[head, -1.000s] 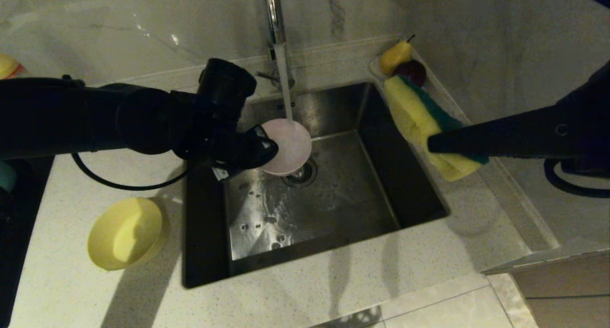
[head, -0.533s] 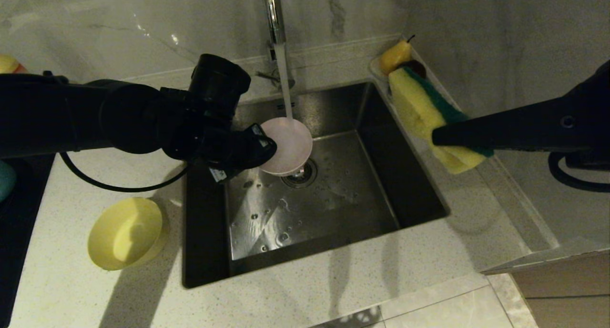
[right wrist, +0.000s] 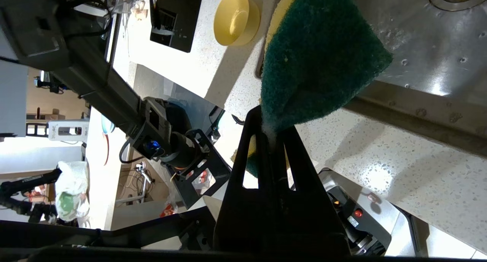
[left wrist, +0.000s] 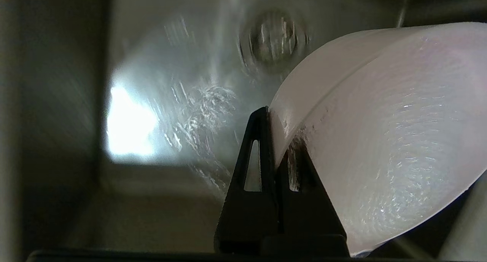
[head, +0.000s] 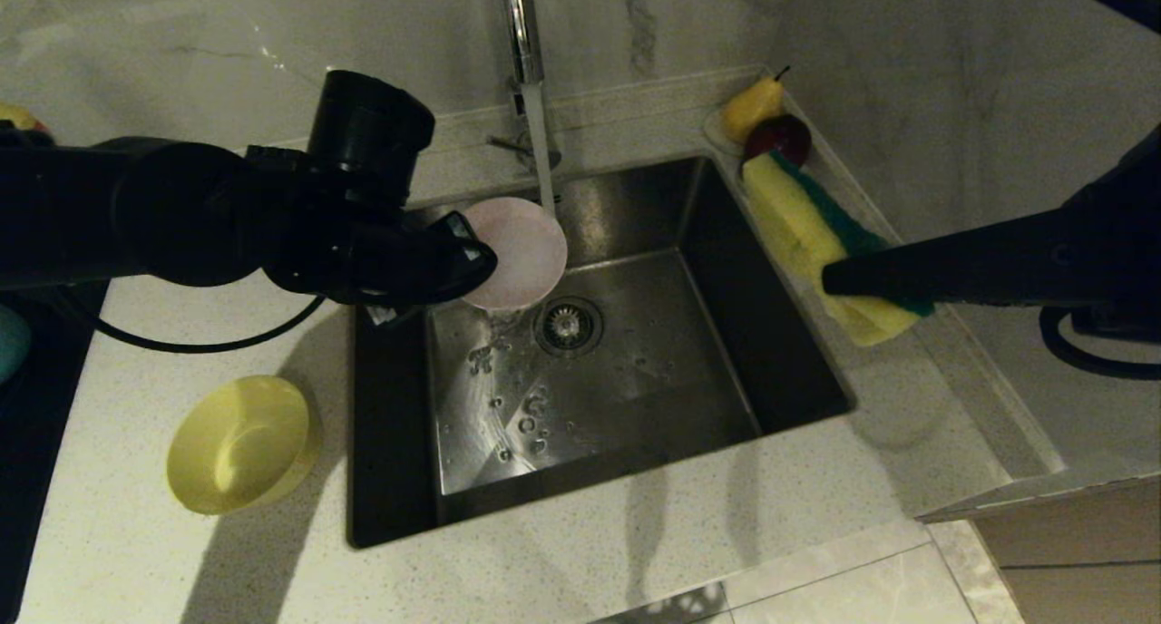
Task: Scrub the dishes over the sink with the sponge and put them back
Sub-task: Rinse the bowl
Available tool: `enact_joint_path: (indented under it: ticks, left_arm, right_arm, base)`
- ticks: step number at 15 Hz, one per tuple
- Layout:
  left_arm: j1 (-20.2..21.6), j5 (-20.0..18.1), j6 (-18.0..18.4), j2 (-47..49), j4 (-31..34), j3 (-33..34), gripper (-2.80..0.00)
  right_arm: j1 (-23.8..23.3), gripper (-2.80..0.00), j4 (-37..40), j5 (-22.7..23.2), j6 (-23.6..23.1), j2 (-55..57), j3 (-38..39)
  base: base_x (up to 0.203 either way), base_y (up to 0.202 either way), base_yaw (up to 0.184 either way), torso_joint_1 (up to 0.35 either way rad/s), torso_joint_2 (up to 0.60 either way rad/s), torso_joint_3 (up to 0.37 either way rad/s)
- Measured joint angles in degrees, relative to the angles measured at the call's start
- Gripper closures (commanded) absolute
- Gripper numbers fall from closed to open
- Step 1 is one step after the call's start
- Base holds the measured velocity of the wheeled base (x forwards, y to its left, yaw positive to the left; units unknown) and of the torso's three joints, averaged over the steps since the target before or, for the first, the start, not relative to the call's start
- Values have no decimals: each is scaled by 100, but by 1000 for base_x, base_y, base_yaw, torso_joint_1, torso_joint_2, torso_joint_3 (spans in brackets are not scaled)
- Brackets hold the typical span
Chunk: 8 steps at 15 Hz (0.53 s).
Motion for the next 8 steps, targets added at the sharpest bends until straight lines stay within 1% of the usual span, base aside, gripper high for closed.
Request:
enact_joint_path:
  ticks: [1, 3, 6, 8]
  left_arm:
    - [84, 84, 267, -96, -282, 163, 0]
    - [240, 195, 921, -313, -1203, 696, 0]
    - [334, 227, 2112, -667, -2879, 1681, 0]
    - [347, 206, 2759, -889, -4033, 2260, 0]
  right_arm:
    - [-2, 0, -1, 0, -5, -1, 0]
    - [-11, 0, 4, 0, -11, -10, 0]
    - [-40, 0, 6, 4, -9, -7, -11]
    - [-102, 0, 0, 8, -6, 10, 4]
  base:
    - [0, 0, 0, 0, 0, 0]
    - [0, 0, 0, 0, 0, 0]
    - [0, 0, 0, 0, 0, 0]
    - [0, 0, 0, 0, 0, 0]
